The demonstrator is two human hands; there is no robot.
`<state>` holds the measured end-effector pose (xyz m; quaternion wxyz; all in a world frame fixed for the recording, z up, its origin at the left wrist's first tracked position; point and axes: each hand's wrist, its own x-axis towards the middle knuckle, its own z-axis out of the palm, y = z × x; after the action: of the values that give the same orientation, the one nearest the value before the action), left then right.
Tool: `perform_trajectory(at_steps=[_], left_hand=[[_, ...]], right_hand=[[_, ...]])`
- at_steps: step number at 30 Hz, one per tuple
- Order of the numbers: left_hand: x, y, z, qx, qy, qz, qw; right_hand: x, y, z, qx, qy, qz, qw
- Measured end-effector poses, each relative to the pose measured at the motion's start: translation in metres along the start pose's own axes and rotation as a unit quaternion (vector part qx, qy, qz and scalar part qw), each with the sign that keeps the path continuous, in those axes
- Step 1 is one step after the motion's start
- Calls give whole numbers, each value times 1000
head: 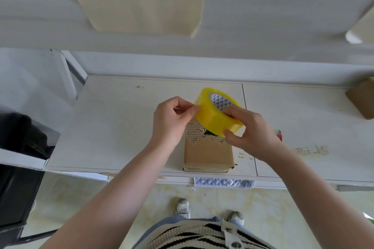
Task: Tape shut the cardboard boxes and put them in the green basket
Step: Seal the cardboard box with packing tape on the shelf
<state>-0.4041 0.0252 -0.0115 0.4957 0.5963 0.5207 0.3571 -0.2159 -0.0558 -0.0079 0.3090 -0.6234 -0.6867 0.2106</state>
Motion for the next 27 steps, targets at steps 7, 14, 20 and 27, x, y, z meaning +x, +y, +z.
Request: perform_trajectory(at_steps=[7,14,20,27], left_hand=[[-4,13,-15,-94,-10,15,995],[-10,24,-8,-251,-144,-54,956],[-11,16,-14,-251,-149,-90,952],[-4,6,-13,-288,-99,-146,941]], right_hand=[[7,8,-21,-33,-31,26,999],[6,13,-40,-76,-41,89,992],[4,9,-39,-106,-53,119,986],[7,7,-36,-124,-72,124,982]])
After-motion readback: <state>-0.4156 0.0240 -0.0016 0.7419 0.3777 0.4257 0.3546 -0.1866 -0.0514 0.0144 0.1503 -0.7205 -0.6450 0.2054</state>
